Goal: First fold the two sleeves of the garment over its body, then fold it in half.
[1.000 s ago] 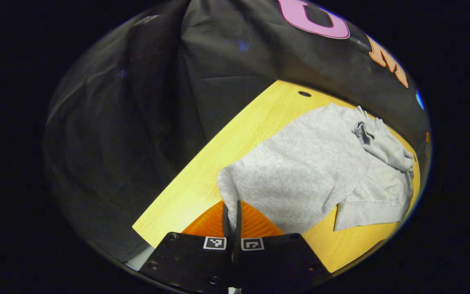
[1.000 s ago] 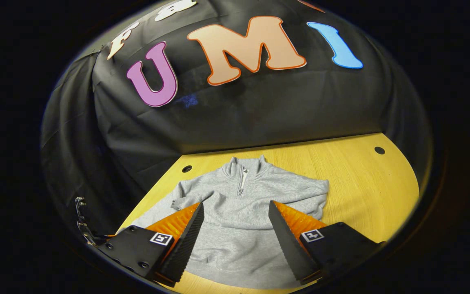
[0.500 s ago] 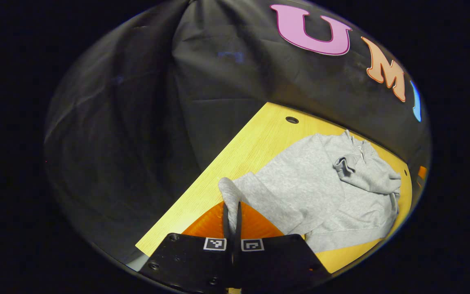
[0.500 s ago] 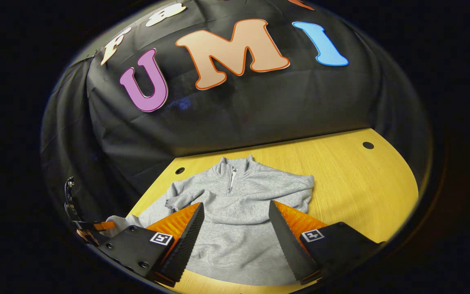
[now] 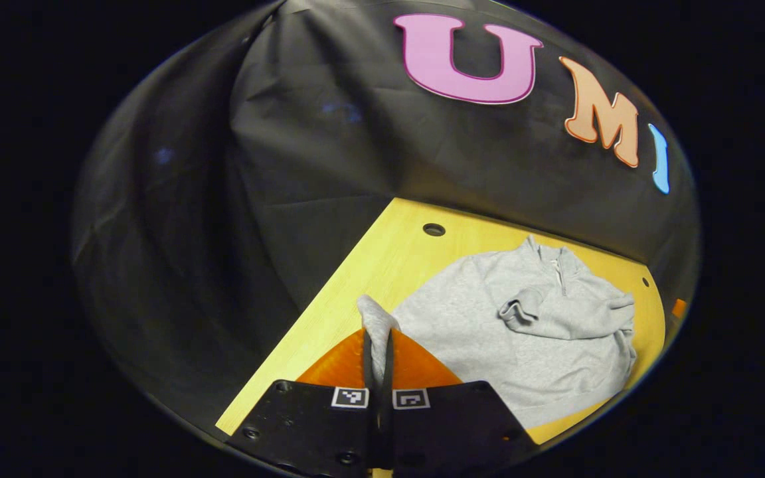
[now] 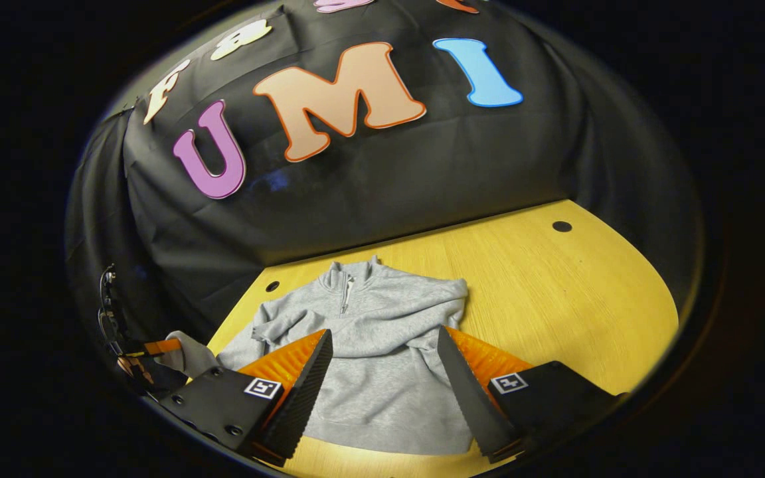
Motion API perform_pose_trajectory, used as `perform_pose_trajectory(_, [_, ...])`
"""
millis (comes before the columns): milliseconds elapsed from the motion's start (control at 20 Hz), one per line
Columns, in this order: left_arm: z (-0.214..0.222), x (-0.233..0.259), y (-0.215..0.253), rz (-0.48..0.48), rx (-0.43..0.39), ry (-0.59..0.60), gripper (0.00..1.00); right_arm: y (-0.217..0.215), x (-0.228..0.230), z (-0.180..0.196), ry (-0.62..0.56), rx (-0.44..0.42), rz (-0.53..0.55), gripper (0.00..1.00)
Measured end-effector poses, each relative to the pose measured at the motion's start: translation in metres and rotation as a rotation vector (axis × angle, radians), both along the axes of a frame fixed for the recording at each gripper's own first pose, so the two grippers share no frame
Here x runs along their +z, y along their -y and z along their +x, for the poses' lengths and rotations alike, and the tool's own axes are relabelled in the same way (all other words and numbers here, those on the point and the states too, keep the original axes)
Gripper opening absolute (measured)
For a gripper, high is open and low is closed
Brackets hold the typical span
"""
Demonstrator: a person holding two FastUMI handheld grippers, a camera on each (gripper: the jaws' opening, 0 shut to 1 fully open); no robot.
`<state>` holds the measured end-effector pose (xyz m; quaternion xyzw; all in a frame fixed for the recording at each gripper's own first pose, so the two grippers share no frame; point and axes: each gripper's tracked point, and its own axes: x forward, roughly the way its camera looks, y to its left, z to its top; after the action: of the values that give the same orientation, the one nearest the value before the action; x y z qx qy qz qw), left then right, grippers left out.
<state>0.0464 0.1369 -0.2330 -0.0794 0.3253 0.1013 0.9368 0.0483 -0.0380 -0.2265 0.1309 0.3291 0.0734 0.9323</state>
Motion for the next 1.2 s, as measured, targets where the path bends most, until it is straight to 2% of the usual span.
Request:
perform_pose_trajectory(50, [0.006,0.004,0.007,0.002,-0.014,0.004,0.00,0.006,0.000,-0.003,-0.001,-0.010,0.000,0.98])
perform_pose_trajectory(150, [0.020,0.011,0.019,0.002,-0.040,0.019,0.00,0.017,0.001,-0.007,-0.003,-0.027,-0.005,0.98])
perform_pose_trajectory(200, [0.028,0.013,0.027,-0.003,-0.054,0.025,0.00,0.022,0.002,-0.008,-0.003,-0.039,-0.007,0.94])
perform_pose_trajectory(500, [0.076,0.034,0.083,-0.005,-0.169,0.081,0.00,0.047,0.003,-0.025,-0.008,-0.078,-0.030,0.98])
perform_pose_trajectory(550, [0.086,0.038,0.094,-0.002,-0.192,0.096,0.00,0.047,0.003,-0.028,-0.011,-0.080,-0.034,0.94])
perform_pose_trajectory(700, [0.108,0.051,0.126,0.000,-0.254,0.131,0.00,0.058,0.002,-0.035,-0.019,-0.087,-0.047,0.94])
perform_pose_trajectory(750, [0.115,0.053,0.138,-0.001,-0.272,0.137,0.00,0.061,0.002,-0.039,-0.022,-0.090,-0.050,0.98])
perform_pose_trajectory(950, [0.134,0.059,0.181,-0.007,-0.334,0.150,0.00,0.074,0.003,-0.049,-0.026,-0.100,-0.068,0.98])
perform_pose_trajectory(1000, [0.138,0.061,0.192,-0.005,-0.351,0.154,0.00,0.078,0.003,-0.051,-0.027,-0.104,-0.073,0.94])
perform_pose_trajectory(1100, [0.147,0.064,0.218,-0.006,-0.391,0.163,0.00,0.086,0.005,-0.057,-0.031,-0.115,-0.077,0.98])
perform_pose_trajectory(1150, [0.150,0.063,0.231,-0.006,-0.413,0.164,0.00,0.090,0.006,-0.059,-0.032,-0.123,-0.077,0.94])
perform_pose_trajectory(1200, [0.153,0.064,0.244,-0.005,-0.433,0.166,0.00,0.094,0.006,-0.061,-0.033,-0.131,-0.077,0.98])
